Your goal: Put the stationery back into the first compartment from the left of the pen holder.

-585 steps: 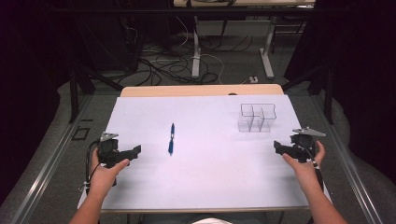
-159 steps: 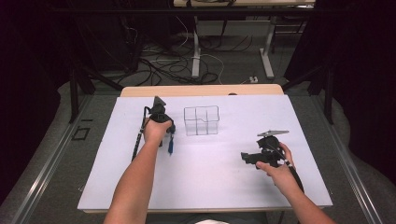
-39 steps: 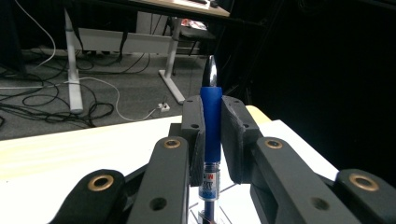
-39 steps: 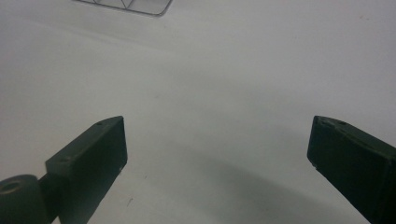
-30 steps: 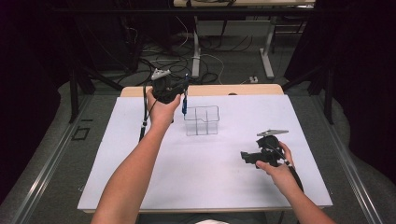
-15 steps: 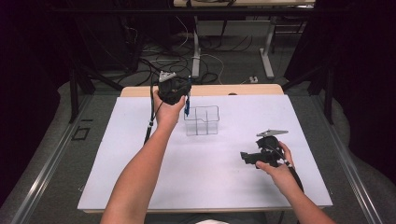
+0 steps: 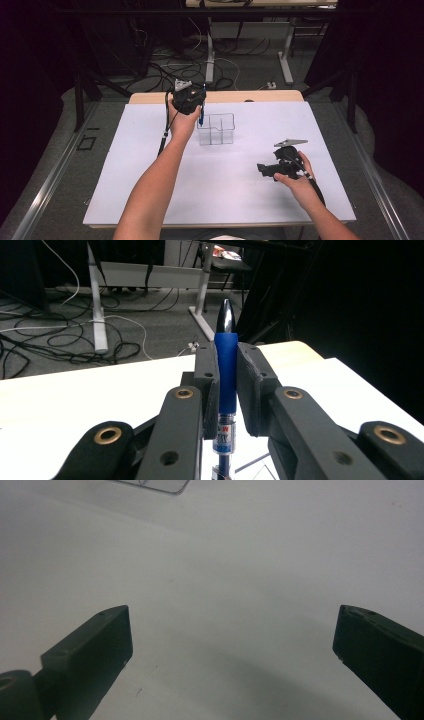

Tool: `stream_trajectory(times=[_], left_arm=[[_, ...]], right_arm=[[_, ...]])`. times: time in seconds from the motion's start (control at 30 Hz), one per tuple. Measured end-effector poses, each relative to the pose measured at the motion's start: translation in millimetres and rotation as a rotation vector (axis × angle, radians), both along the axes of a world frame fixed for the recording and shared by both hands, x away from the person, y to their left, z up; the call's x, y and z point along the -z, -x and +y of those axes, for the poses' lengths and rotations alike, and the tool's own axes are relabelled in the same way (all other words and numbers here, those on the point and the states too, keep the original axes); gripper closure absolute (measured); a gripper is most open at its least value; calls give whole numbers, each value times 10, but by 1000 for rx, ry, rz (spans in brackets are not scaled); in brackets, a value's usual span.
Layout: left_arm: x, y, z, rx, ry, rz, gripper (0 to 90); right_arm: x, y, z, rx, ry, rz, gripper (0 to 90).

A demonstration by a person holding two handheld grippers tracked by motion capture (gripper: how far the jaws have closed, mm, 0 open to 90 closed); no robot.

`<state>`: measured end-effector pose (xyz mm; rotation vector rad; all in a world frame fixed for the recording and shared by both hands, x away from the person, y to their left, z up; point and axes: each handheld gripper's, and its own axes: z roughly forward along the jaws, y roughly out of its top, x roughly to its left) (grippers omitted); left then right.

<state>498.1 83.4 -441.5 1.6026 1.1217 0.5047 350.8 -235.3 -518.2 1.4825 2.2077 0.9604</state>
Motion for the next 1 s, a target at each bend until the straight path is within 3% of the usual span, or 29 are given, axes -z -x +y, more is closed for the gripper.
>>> stream_trajectory(times=[0.47, 0.73, 1.0], left_arm=[[159, 41, -6, 10, -20, 26, 801], [180, 62, 34, 9, -9, 68, 789], [102, 111, 98, -3, 10, 75, 659]], right_arm=[[12, -3, 12, -7, 5, 0, 20], [15, -5, 9, -7, 8, 0, 19], [14, -5, 11, -8, 8, -2, 19]])
